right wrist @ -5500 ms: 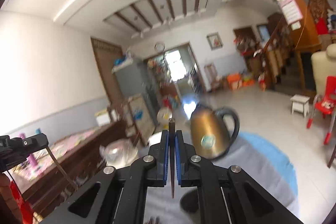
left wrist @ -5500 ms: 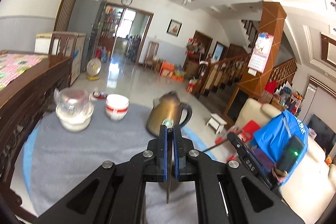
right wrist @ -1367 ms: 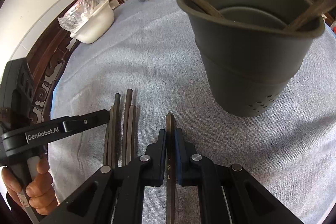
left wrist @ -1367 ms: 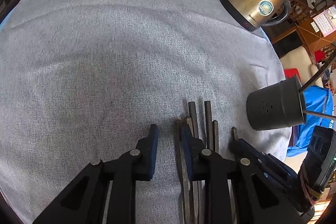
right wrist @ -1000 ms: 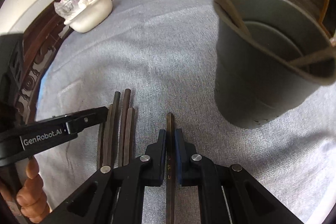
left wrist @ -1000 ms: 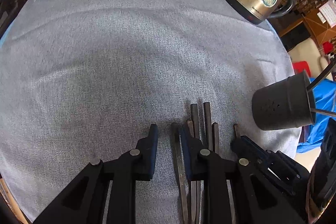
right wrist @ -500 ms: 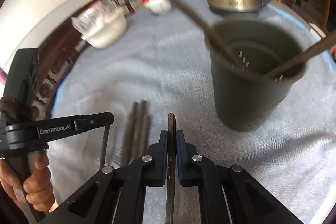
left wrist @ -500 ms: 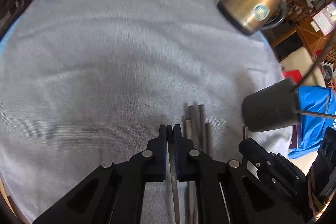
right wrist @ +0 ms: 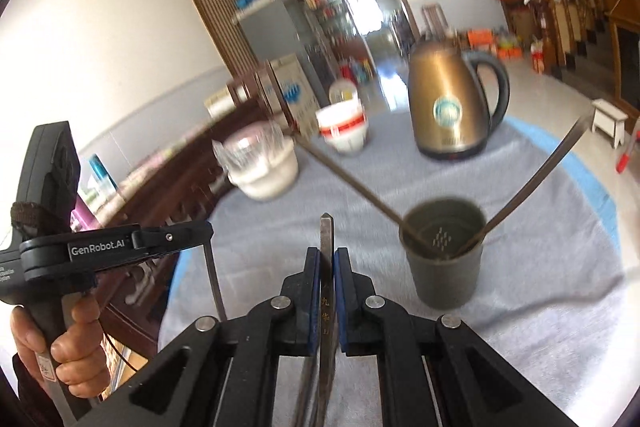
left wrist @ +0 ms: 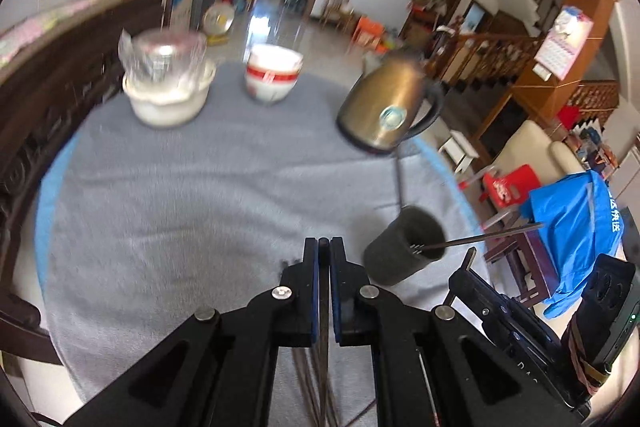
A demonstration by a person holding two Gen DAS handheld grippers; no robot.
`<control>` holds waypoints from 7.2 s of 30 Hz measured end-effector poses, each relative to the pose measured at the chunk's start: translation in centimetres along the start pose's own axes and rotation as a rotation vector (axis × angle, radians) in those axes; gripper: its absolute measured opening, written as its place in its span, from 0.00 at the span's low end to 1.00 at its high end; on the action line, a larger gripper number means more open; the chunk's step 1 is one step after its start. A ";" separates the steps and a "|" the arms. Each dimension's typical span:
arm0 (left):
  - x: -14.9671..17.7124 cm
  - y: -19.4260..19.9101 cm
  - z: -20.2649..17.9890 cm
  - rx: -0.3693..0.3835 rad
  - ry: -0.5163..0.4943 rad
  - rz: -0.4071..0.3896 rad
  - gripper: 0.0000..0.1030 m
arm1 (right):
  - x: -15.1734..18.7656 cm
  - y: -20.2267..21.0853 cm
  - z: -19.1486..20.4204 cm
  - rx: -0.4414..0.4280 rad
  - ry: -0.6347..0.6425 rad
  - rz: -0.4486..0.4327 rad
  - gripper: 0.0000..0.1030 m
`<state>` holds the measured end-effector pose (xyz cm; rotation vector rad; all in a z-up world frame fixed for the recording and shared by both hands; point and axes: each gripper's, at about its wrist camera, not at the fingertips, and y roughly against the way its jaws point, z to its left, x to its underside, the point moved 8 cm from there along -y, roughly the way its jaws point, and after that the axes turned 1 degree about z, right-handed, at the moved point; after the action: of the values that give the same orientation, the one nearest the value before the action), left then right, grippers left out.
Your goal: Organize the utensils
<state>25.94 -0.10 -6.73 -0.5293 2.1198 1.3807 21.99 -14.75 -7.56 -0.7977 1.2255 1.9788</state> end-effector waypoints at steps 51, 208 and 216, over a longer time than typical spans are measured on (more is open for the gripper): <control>-3.3 3.2 -9.2 -0.027 -0.120 -0.412 0.22 | -7.4 8.6 -6.9 0.247 -0.076 -0.444 0.30; 14.5 -3.3 13.7 -0.504 -0.032 0.188 0.70 | 11.3 -14.8 -1.0 0.139 -0.024 0.360 0.25; 14.4 -4.2 13.5 -0.512 -0.032 0.205 0.70 | 11.2 -15.3 -1.0 0.132 -0.023 0.376 0.25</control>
<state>20.49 10.23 -23.17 -0.4853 1.8255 2.0526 27.68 -8.07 -24.41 -0.5039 1.5649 2.1613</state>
